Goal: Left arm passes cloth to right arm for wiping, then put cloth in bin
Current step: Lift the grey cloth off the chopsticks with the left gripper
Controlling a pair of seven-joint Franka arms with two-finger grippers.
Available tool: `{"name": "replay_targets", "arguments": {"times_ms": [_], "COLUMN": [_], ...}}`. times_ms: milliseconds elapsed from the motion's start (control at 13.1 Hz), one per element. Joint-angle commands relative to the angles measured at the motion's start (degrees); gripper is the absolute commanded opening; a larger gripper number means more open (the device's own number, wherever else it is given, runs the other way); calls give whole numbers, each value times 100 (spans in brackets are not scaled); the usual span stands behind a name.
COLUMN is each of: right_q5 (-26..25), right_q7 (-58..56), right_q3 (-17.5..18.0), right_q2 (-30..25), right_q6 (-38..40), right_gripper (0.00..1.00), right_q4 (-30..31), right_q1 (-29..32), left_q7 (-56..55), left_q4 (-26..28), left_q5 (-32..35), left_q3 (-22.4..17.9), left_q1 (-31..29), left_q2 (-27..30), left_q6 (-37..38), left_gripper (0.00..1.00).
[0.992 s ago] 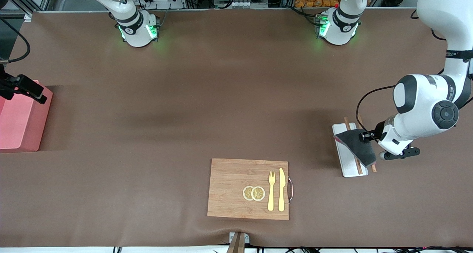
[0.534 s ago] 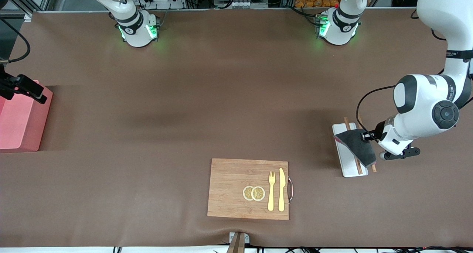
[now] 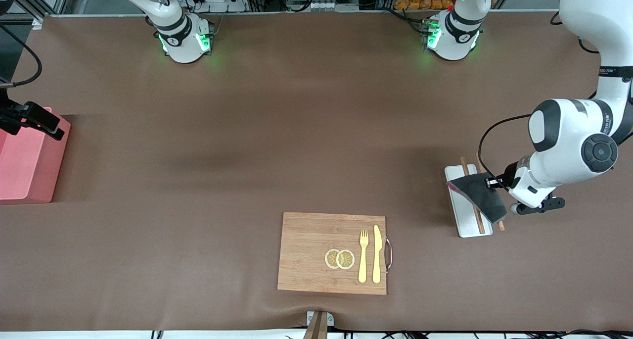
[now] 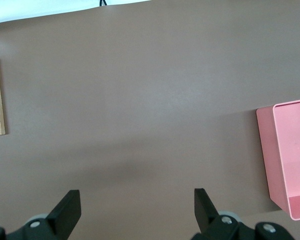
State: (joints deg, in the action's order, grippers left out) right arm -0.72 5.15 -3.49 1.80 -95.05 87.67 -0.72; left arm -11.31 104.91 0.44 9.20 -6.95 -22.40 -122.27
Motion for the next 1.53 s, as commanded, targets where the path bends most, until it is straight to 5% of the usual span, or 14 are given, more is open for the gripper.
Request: {"name": "replay_targets", "arguments": {"times_ms": [0,763,1298,1450], "right_q5": [72,63,72,116], "right_q7": [-58,-84,56,973], "right_q3": [42,50,50,68], "right_q2": [4,66,110,119], "right_q6": [21,-5,65,231], "right_gripper": [100,100,100,100], "right_q4": [-48,-57,-22,-31], "right_q1": [116,151,99,28], "left_q7": [103,-335,-3233,-4006], "left_q4": [3,-32,-735,-893], "left_q5": [88,-8,-131,-149], "left_q3": [38,556,2137,2488], "left_q1": [-78,-34,10,80], "left_q2": [34,947,1141,1098], "left_q6": [-17,835,1179,1179], "left_gripper": [0,0,0,0]}}
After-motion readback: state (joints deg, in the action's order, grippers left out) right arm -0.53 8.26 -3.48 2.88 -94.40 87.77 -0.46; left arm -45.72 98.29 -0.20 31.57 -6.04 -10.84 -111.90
